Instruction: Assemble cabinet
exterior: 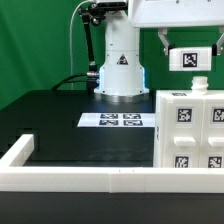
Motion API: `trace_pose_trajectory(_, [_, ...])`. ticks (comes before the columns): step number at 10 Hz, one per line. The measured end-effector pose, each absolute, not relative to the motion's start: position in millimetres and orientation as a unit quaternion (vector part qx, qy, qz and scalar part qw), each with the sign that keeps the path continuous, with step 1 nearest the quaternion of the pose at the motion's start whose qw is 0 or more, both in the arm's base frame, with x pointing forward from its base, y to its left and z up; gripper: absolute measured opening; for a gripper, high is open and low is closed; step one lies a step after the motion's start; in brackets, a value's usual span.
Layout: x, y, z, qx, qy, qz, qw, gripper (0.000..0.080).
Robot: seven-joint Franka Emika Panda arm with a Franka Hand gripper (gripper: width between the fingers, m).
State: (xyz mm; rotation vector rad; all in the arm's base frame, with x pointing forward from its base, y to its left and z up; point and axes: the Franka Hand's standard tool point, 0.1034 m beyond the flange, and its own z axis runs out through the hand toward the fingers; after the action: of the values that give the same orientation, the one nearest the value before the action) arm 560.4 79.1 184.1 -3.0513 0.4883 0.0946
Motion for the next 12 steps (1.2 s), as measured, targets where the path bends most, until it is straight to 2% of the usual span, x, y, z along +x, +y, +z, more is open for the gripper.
trace_pose_trajectory(5, [589,67,176.3,-0.992,0.122,0.029,0.023,0.0563])
trace_pose_trajectory(8, [601,79,173.9,-0.993,0.113,0.023,0.022,0.0563])
trace_pose_trajectory(12, [605,87,160.8,-0.994,0.105,0.029,0.018,0.0563])
